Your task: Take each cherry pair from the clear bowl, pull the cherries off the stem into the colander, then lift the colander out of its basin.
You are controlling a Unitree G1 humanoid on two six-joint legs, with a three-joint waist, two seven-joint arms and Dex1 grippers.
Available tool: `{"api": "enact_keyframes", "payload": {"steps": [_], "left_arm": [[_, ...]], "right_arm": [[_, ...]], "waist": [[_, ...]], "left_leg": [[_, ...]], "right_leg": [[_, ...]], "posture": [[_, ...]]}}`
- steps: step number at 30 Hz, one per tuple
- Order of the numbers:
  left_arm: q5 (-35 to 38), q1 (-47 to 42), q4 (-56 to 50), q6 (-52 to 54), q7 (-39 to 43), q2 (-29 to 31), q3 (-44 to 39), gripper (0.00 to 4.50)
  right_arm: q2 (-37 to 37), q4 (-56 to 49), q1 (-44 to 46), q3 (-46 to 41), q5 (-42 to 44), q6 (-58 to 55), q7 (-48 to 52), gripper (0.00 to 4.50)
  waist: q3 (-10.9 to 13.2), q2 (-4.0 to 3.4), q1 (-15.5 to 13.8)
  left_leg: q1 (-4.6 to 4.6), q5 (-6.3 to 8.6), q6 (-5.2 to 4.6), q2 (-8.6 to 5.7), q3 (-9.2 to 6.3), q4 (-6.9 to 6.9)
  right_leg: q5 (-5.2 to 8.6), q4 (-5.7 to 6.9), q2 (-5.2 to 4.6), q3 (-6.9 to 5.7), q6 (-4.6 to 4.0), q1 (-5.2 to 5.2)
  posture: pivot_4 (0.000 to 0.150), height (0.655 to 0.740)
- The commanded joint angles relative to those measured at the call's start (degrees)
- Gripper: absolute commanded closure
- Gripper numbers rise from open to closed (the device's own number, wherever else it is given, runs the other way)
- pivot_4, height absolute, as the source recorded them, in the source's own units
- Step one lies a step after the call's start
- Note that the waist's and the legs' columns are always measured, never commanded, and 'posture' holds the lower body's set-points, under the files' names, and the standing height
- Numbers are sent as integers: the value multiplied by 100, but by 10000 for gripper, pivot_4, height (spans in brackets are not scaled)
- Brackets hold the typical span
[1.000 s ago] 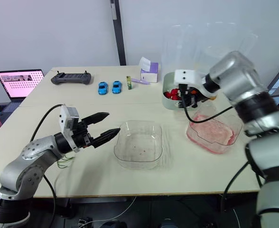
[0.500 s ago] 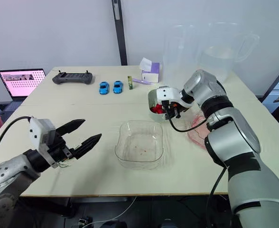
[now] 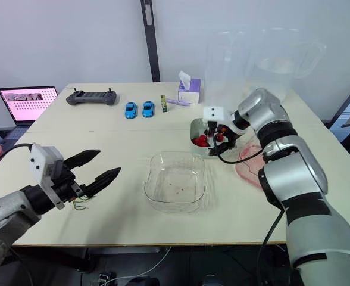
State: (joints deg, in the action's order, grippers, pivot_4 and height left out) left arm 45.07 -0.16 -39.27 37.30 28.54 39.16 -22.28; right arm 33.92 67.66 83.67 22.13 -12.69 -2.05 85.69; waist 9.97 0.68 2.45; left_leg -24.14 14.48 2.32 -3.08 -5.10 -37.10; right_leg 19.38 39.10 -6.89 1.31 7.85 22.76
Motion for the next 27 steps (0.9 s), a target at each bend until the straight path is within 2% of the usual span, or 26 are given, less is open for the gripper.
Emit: {"api": "enact_keyframes", "payload": {"steps": [1,6,8,9,12,15,19,23,27], "left_arm": [[82,-131,246,20,74,160,-232,0],[-166,-173,719,-35,512,630,-165,0],[-990,24,1068,-269,450,1023,-34,0],[-1217,32,1313,-498,559,1115,-50,0],[-1131,-152,2117,-894,1145,1147,-233,0],[-892,-302,2491,-931,1536,1040,-264,0],[-1043,-519,3006,-857,1800,998,68,0],[-1037,-552,3147,-866,1976,910,144,0],[-1159,-686,3390,-908,2077,921,235,0]], "right_arm": [[453,-219,276,-496,277,-283,181,345],[1229,-522,-68,-1391,836,-594,-28,345],[1662,-883,-480,-2103,1469,-1161,64,345],[1794,-1178,-766,-2376,1679,-1249,-36,345],[2149,-2115,-2010,-3203,2213,-1303,-453,345],[2388,-2895,-3253,-3822,2436,-1011,-934,345],[2566,-3820,-4876,-4634,2602,-954,-1594,345],[2590,-4487,-6060,-5343,2827,-1043,-1926,345],[2452,-5186,-6759,-5622,3001,-1276,-2232,345]], "waist": [[0,0,5],[0,0,-9],[0,1,-3],[2,-4,-3],[1,-8,-26],[1,-9,-15],[-2,-19,-23],[-2,-18,-1],[-2,-18,10]], "left_leg": [[0,0,0,0,0,1],[-1,1,-1,0,2,1],[0,1,-2,-1,8,5],[0,1,-2,0,7,6],[2,3,-5,2,11,6],[2,4,-7,3,16,2],[2,6,-10,3,18,0],[6,10,-18,4,21,-1],[22,20,-35,5,22,2]], "right_leg": [[0,-1,0,0,0,0],[0,-2,0,0,0,-1],[0,-2,0,4,0,0],[0,-3,2,1,0,-3],[0,-1,3,-1,0,-4],[0,0,0,3,0,-4],[0,7,-1,3,0,-1],[0,7,-1,5,0,-4],[0,7,2,6,0,-17]], "posture": [[1500,7371],[1500,7371],[1500,7371],[1500,7371],[1500,7371],[1500,7371],[1500,7371],[1500,7371],[1500,7371]]}}
